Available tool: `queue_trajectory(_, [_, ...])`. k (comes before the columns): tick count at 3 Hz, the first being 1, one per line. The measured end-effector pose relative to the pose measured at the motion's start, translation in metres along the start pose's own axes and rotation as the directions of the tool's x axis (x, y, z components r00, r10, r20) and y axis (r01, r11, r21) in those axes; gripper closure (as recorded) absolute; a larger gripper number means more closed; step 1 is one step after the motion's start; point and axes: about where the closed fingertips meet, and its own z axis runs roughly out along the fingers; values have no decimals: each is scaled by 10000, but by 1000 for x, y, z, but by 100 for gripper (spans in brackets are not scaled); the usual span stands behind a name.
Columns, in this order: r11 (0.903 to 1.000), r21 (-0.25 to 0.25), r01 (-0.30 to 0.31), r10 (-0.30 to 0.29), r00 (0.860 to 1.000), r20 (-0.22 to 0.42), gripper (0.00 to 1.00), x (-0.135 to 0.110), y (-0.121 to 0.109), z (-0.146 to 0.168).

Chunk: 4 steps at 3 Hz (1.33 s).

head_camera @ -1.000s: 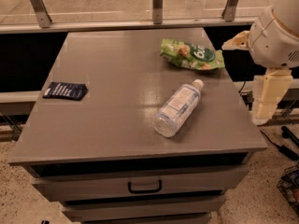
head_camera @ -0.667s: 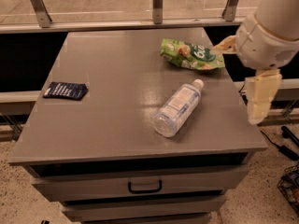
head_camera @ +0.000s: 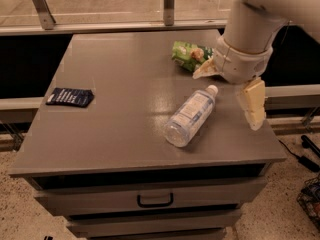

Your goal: Move blue plastic bottle near rxbar blueberry

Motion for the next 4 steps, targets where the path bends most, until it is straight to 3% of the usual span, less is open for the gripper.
queue_trajectory(1, [9939,-56,1099,-1098,9937,224,0,-6,-12,16])
queue_trajectory(2, [9817,132,1902,-1906,9802,534,0,-17,-24,26])
queue_trajectory(4, [9589,196,2830,-2833,9522,1142,41,-34,-33,47])
